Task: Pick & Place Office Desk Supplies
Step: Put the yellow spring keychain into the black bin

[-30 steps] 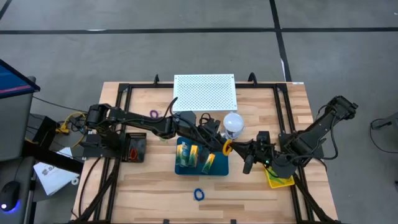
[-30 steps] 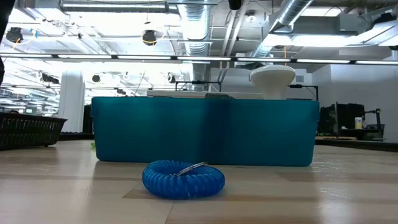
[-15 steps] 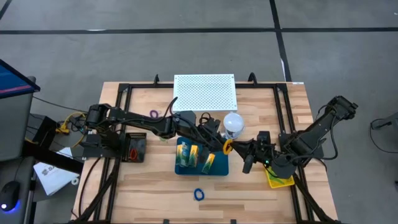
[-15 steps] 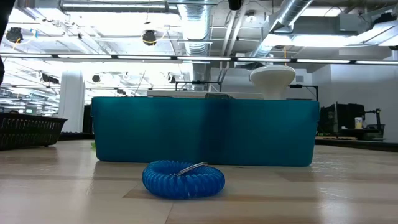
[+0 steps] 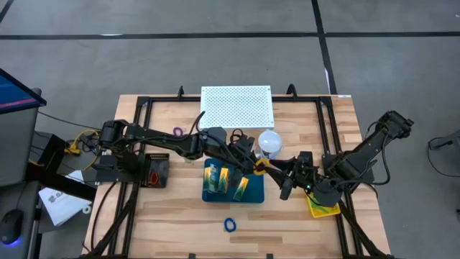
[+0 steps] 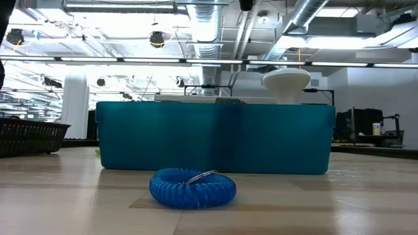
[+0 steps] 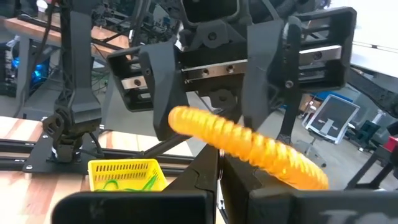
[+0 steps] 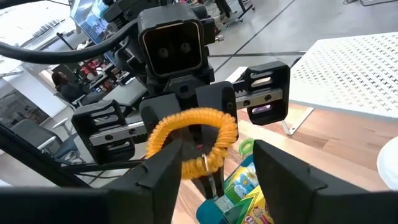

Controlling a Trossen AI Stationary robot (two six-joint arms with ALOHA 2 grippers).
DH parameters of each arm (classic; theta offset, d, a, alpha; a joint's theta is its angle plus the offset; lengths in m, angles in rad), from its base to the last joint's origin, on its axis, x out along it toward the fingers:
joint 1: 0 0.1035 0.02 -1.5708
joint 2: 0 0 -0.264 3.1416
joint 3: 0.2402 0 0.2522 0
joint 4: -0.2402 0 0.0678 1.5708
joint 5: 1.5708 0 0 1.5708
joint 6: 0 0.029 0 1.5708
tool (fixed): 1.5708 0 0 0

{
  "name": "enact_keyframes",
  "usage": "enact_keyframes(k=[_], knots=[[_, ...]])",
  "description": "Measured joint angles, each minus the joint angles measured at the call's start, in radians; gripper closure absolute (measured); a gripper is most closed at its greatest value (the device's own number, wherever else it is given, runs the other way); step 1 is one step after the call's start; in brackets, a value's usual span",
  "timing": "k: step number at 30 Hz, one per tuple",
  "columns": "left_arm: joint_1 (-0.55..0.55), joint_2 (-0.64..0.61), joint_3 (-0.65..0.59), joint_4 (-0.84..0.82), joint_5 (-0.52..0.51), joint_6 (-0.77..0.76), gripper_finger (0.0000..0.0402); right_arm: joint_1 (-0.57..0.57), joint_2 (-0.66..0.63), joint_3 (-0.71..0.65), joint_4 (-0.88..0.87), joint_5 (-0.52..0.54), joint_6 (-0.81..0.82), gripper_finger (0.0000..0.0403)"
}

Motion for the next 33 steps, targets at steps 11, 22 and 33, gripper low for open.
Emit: enact_keyframes(k=[11, 22, 33], knots=[[0.000, 0.000, 0.000, -0.002, -0.001, 0.000, 0.0401, 0.000, 0.000, 0.000, -0.001, 0.004, 0.000, 0.0229], [0.069, -0.003, -0.038, -0.251, 0.012, 0.051, 0.0401, 0.036, 0.000, 0.000, 0.006, 0.058, 0.003, 0.0232], [-0.049, -0.404, -0.258, -1.072, -0.014, 0.039, 0.0401, 0.075, -0.001, 0.000, -0.029, 0.116, 0.046, 0.0235]])
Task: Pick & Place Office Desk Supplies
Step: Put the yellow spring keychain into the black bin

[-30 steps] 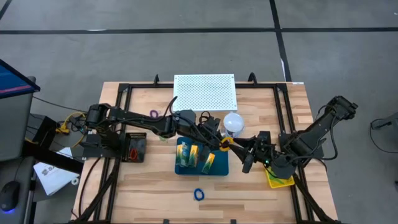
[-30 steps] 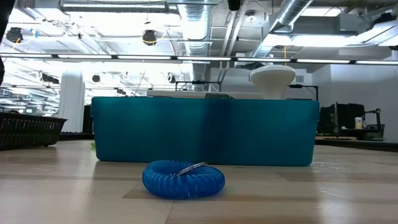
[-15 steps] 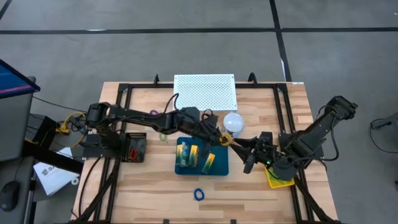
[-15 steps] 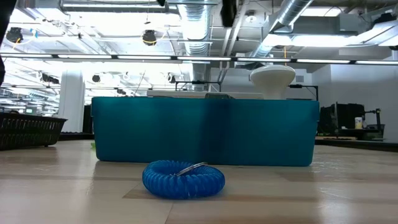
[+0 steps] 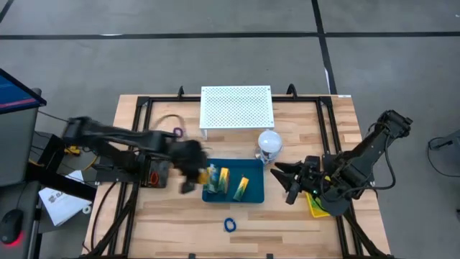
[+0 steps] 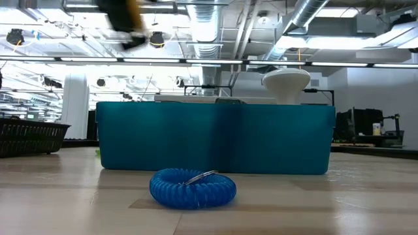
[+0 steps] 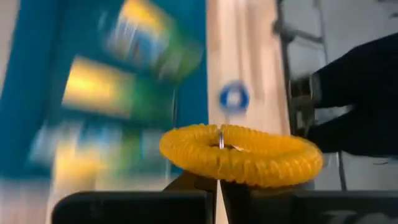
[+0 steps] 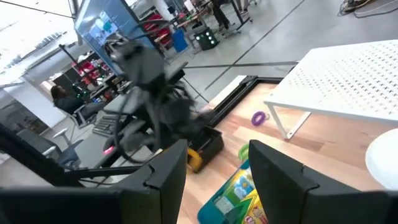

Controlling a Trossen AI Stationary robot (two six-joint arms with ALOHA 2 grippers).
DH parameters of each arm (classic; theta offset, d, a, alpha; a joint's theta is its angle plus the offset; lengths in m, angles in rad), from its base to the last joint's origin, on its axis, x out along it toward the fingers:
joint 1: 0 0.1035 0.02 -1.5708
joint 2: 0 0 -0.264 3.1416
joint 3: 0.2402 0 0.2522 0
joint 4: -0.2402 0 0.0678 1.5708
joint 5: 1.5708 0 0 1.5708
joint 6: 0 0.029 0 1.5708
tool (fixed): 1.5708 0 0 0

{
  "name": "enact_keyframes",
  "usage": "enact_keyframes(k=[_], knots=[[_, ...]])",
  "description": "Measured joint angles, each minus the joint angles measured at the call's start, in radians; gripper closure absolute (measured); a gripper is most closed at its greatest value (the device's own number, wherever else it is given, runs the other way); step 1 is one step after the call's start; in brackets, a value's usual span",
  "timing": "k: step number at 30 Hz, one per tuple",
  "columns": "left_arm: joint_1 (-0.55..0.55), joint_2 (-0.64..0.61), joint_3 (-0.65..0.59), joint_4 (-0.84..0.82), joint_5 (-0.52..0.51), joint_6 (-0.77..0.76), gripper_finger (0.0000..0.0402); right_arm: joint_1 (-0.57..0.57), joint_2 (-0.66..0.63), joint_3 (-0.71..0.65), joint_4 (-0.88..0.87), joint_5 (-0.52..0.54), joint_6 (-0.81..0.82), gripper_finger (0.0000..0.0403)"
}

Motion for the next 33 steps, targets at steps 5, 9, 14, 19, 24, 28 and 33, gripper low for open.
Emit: enact_keyframes(k=[5, 9, 14, 19, 24, 28, 33], knots=[[-0.058, -0.316, -0.104, -0.362, -0.149, -0.309, 0.0401, -0.001, -0.005, 0.000, -0.029, 0.002, 0.018, 0.0235], [-0.097, -0.488, -0.156, -0.572, -0.206, -0.570, 0.0401, -0.001, -0.005, 0.000, -0.033, 0.004, 0.017, 0.0235], [-0.146, -0.559, -0.222, -0.765, -0.212, -0.738, 0.0401, -0.002, -0.005, 0.000, -0.034, 0.018, 0.017, 0.0235], [-0.153, -0.568, -0.275, -0.786, -0.231, -0.780, 0.0401, -0.002, -0.005, 0.000, -0.034, 0.018, 0.017, 0.0235], [-0.153, -0.568, -0.304, -0.757, -0.232, -0.780, 0.0401, -0.004, -0.005, 0.000, -0.033, 0.018, 0.017, 0.0235], [-0.153, -0.568, -0.310, -0.748, -0.229, -0.780, 0.0401, -0.008, -0.005, 0.000, -0.033, 0.018, 0.017, 0.0235], [-0.153, -0.568, -0.310, -0.747, -0.232, -0.780, 0.0401, -0.017, -0.005, 0.000, -0.033, 0.018, 0.017, 0.0235]])
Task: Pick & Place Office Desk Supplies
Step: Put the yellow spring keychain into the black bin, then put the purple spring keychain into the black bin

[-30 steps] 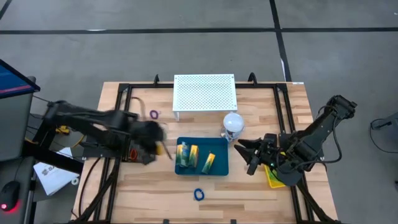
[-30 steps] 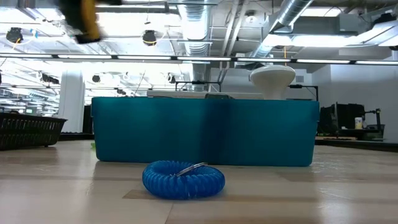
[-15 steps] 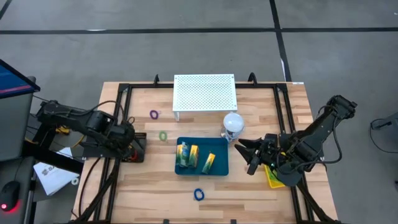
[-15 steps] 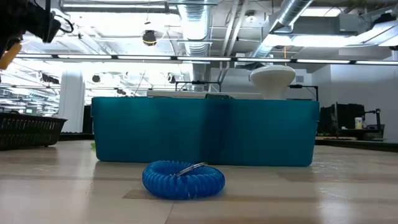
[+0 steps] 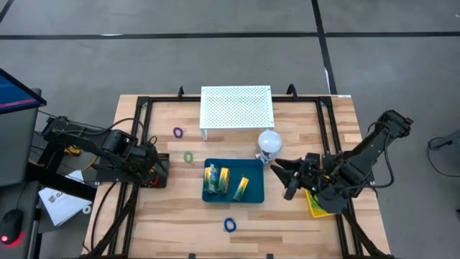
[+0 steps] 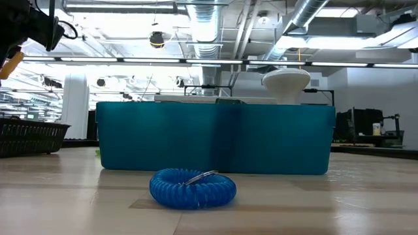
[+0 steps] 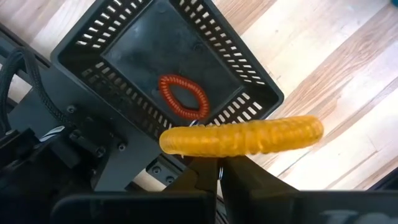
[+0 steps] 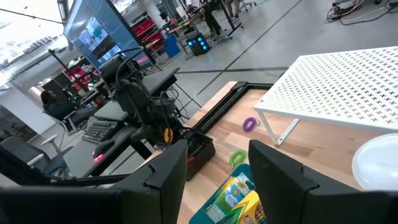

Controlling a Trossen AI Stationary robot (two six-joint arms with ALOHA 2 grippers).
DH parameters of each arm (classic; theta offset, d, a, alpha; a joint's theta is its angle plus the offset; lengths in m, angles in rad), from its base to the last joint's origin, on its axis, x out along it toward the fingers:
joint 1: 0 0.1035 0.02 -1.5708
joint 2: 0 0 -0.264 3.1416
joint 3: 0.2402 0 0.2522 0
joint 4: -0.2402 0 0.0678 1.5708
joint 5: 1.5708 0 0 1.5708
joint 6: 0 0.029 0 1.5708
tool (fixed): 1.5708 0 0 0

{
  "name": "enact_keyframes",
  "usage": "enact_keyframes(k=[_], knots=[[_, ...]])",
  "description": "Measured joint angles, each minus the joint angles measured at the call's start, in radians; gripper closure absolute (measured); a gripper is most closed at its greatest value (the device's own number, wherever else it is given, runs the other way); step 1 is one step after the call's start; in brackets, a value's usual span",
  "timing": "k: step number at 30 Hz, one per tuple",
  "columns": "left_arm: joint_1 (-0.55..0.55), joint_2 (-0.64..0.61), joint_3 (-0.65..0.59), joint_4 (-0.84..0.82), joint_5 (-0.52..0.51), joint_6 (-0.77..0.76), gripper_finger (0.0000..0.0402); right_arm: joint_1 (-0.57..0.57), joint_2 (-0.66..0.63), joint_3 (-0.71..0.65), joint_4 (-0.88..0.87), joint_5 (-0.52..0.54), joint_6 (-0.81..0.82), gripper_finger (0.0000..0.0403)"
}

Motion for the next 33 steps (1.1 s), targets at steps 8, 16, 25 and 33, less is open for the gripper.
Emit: enact_keyframes(k=[8, 16, 25, 33], knots=[[0.000, 0.000, 0.000, 0.006, -0.003, 0.000, 0.0397, 0.000, 0.000, 0.000, 0.000, -0.002, 0.000, 0.0235], [0.000, 0.000, 0.000, 0.015, -0.019, -0.017, 0.0340, 0.000, 0.000, 0.000, 0.000, -0.003, 0.000, 0.0235], [0.000, 0.000, 0.000, 0.035, -0.036, -0.019, 0.0251, 0.000, 0.000, 0.000, 0.000, -0.003, 0.000, 0.0235], [0.000, 0.000, 0.000, 0.040, -0.035, -0.017, 0.0220, 0.000, 0.000, 0.000, 0.000, -0.003, 0.000, 0.0235]])
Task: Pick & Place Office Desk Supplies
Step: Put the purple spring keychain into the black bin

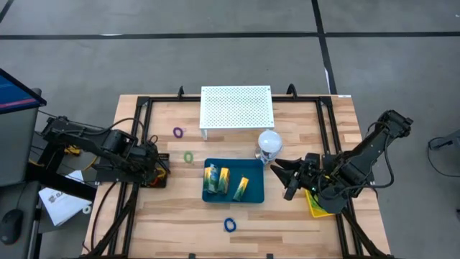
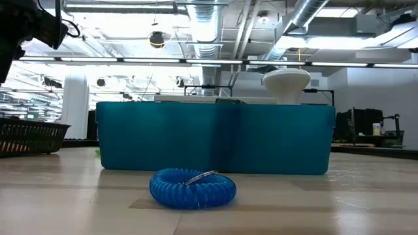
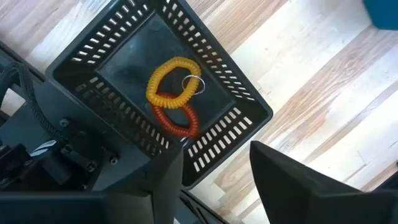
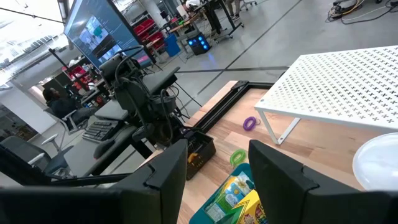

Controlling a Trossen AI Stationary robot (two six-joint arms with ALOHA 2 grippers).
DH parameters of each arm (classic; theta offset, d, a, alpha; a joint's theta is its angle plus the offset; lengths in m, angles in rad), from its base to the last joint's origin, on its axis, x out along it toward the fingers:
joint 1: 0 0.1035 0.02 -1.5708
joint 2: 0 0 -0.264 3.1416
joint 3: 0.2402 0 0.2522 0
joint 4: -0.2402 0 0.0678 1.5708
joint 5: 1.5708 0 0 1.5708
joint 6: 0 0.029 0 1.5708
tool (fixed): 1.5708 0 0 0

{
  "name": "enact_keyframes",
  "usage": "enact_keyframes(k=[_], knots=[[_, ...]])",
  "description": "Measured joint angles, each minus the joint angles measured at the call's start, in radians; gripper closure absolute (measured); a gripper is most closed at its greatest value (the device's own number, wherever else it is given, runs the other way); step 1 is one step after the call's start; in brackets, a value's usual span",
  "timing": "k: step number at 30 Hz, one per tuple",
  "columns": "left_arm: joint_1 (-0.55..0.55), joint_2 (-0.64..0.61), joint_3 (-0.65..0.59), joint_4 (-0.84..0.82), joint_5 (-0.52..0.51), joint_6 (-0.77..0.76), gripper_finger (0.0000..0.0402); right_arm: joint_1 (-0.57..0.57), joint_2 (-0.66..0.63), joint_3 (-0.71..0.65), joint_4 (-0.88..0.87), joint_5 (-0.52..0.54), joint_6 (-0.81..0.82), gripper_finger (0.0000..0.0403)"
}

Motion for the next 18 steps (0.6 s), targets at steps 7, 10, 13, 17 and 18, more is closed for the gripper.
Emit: enact_keyframes(k=[7, 10, 13, 17, 18], knots=[[0.000, 0.000, 0.000, 0.058, 0.004, 0.000, 0.0219, 0.000, 0.000, 0.000, 0.000, 0.000, 0.000, 0.0235], [0.002, 0.000, 0.000, 0.289, 0.011, 0.043, 0.0223, 0.000, 0.000, 0.000, 0.000, 0.000, 0.000, 0.0235], [0.037, 0.010, 0.001, 0.622, -0.115, 0.163, 0.0228, 0.000, -0.001, 0.000, 0.000, 0.001, 0.000, 0.0235], [0.222, 0.015, 0.002, 0.914, -0.364, 0.295, 0.0242, 0.000, -0.003, 0.000, 0.000, 0.002, 0.000, 0.0235], [0.300, 0.016, 0.002, 0.952, -0.357, 0.337, 0.0246, 0.000, -0.003, 0.000, 0.000, 0.002, 0.000, 0.0235]])
